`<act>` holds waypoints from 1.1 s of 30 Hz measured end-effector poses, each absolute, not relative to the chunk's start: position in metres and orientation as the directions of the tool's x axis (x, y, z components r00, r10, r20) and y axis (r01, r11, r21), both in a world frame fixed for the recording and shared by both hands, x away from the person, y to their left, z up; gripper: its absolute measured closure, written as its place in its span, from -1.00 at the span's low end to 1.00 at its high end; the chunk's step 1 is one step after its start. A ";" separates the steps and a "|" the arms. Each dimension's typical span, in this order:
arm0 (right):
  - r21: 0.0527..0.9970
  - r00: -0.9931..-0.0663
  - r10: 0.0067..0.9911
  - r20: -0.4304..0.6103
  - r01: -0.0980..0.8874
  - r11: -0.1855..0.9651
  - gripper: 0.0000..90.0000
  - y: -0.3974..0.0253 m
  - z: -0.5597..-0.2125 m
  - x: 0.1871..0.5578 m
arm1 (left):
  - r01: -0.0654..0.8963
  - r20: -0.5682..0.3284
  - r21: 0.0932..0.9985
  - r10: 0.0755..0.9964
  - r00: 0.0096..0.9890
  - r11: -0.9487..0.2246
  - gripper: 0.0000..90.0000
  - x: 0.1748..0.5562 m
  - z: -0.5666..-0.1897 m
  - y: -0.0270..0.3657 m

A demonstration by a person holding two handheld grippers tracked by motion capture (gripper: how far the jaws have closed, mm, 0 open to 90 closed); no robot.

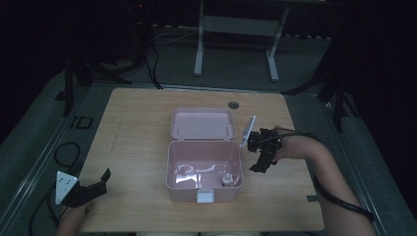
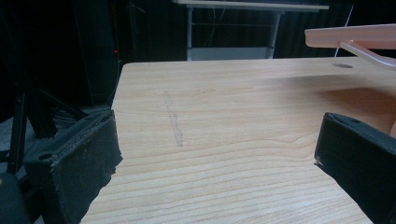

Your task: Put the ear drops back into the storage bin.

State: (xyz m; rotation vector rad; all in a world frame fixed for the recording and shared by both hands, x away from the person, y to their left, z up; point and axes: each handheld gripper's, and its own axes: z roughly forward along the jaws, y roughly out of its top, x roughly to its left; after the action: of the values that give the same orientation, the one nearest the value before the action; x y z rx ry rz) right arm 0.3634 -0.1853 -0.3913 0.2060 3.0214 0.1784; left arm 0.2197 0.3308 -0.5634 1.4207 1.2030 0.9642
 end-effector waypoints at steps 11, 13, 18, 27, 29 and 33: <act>0.137 -0.977 0.208 -0.052 0.200 0.970 -0.67 -0.209 -0.436 0.369 | 0.186 -0.029 0.982 0.982 0.187 -0.006 -0.99 0.220 -0.563 0.331; 0.131 -0.975 0.215 -0.048 0.207 0.969 -0.67 -0.210 -0.440 0.369 | 0.186 -0.028 0.983 0.982 0.188 -0.007 -0.99 0.220 -0.563 0.331; 0.131 -0.972 0.232 -0.037 0.226 0.965 -0.67 -0.219 -0.461 0.368 | 0.183 -0.027 0.983 0.982 0.188 -0.008 -0.99 0.219 -0.564 0.331; 0.235 -0.949 0.315 -0.015 0.303 0.924 -0.67 -0.240 -0.484 0.363 | 0.185 -0.026 0.983 0.982 0.188 -0.009 -0.99 0.219 -0.563 0.331; 0.259 -0.934 0.358 -0.002 0.345 0.902 -0.67 -0.249 -0.492 0.361 | 0.185 -0.027 0.983 0.982 0.188 -0.008 -0.99 0.219 -0.563 0.331; 0.298 -0.905 0.425 0.014 0.410 0.862 -0.67 -0.261 -0.501 0.359 | 0.185 -0.026 0.983 0.982 0.188 -0.009 -0.99 0.219 -0.563 0.331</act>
State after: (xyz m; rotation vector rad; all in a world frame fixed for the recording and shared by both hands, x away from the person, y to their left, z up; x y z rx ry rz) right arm 0.3589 -0.2609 -0.5013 0.6688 2.9810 0.4590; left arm 0.2193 0.3308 -0.5635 1.4213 1.2020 0.9663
